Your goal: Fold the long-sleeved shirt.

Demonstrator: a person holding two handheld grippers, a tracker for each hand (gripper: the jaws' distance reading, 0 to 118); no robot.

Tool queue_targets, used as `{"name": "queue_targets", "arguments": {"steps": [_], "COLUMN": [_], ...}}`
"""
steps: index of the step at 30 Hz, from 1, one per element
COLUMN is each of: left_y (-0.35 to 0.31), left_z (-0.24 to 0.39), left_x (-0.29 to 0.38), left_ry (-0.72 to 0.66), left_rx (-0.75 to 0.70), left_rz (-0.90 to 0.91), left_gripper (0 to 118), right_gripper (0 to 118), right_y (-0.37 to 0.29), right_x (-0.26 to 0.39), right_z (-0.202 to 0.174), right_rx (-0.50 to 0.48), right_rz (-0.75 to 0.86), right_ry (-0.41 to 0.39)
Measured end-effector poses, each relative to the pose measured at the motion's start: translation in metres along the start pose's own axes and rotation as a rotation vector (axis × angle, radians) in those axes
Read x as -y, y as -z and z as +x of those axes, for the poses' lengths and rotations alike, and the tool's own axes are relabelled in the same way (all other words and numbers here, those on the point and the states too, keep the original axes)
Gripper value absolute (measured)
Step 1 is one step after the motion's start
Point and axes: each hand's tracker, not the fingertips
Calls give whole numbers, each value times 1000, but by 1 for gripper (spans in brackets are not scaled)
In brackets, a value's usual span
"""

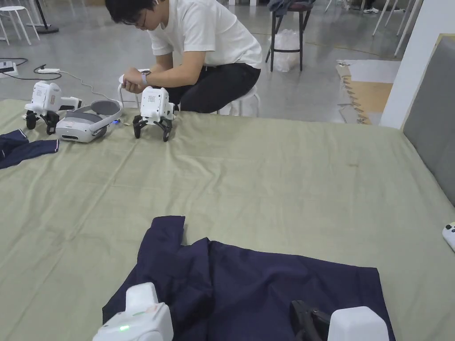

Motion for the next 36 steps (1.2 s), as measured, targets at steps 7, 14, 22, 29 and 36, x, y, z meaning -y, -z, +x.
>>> {"name": "queue_targets", "arguments": {"steps": [7,14,22,29,36], "left_y": [-13,-137,-237,-203,-165], "left_z": [9,-5,12,40,28], "left_x": [29,-23,-33,3,-6], "left_ry": [28,234,288,317,313], "left_rx": [-34,16,81,180,197], "left_rz": [-12,324,563,510,371], "left_gripper": [95,109,108,3,2], "right_gripper": [0,0,0,0,0], "right_y": [0,-5,-23,-18,-12], "right_x": [0,-27,-37,-2,10], "right_z": [-2,21,38,26,33], "right_rx": [13,80,178,172,178], "right_rz": [-1,101,195,144,97], "right_ry": [-16,-66,-4,-8,0]}}
